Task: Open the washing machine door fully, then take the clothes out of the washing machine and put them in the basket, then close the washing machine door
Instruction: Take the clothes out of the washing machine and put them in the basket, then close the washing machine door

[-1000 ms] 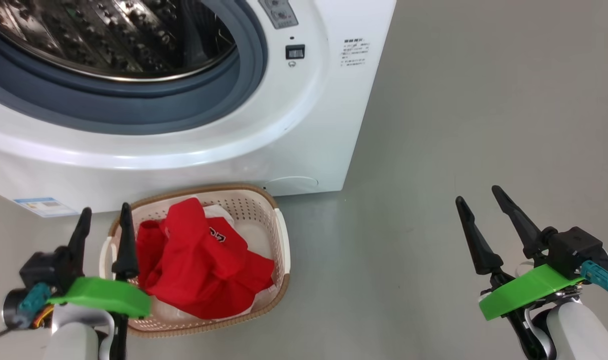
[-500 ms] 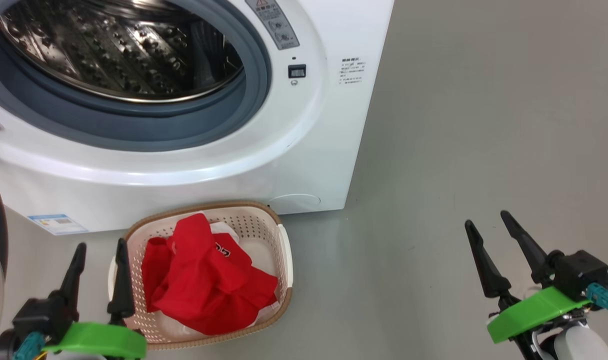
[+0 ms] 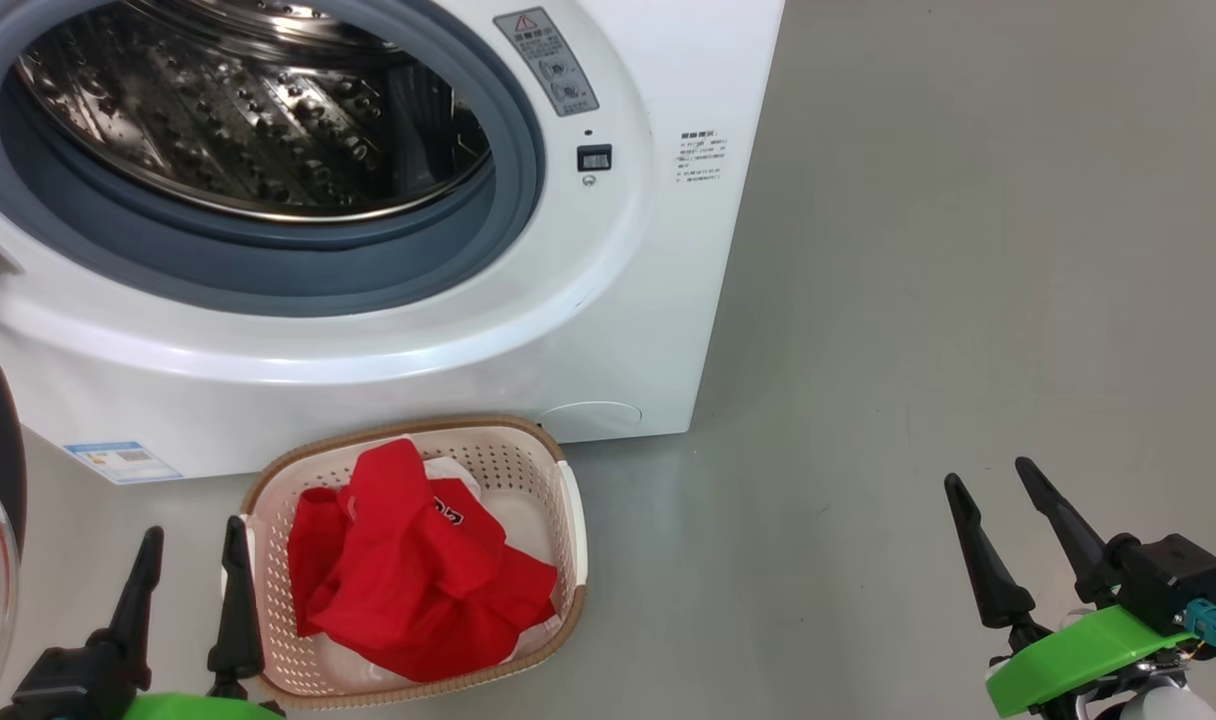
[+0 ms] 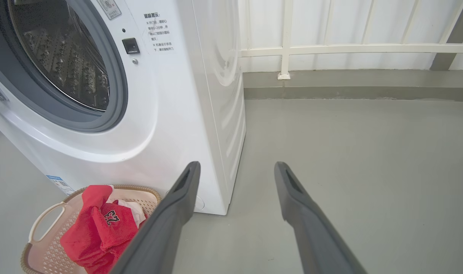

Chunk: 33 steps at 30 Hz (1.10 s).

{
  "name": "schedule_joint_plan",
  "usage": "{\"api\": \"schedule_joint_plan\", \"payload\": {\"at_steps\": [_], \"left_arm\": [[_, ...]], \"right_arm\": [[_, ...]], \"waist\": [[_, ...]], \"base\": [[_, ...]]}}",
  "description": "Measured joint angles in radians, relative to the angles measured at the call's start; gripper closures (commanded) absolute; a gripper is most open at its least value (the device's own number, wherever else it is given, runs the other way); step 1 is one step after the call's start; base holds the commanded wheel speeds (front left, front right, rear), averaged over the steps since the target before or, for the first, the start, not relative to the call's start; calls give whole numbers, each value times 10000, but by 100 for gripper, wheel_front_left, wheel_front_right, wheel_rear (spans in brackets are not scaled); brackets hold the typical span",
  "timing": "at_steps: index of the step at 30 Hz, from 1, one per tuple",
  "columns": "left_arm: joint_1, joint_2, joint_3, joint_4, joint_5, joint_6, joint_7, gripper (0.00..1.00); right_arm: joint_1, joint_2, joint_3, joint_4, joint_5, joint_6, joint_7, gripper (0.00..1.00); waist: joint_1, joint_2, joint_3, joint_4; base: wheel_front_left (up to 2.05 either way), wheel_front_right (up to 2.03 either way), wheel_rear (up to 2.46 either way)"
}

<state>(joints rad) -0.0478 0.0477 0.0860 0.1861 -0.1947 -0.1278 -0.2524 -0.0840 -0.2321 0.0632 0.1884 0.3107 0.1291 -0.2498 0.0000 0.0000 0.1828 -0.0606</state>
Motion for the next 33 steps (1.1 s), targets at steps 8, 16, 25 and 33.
{"api": "schedule_joint_plan", "payload": {"at_steps": [8,16,25,33], "left_arm": [[0,-21,-29,-65,130,0,0,0],[-1,-52,-100,-127,159,0,0,0],[-1,-90,-94,-130,174,0,0,0],[12,-94,-148,-178,174,0,0,0]], "right_arm": [[13,21,-23,-13,0,0,0,0],[13,21,-42,-31,0,0,0,0],[13,19,-48,-36,0,0,0,0],[18,-4,-48,-36,0,0,0,0]], "waist": [[0,0,10,22],[0,0,1,27],[0,0,-47,50],[0,0,-80,91]], "base": [[0,0,0],[0,0,0],[-66,66,0],[-151,151,0]]}}
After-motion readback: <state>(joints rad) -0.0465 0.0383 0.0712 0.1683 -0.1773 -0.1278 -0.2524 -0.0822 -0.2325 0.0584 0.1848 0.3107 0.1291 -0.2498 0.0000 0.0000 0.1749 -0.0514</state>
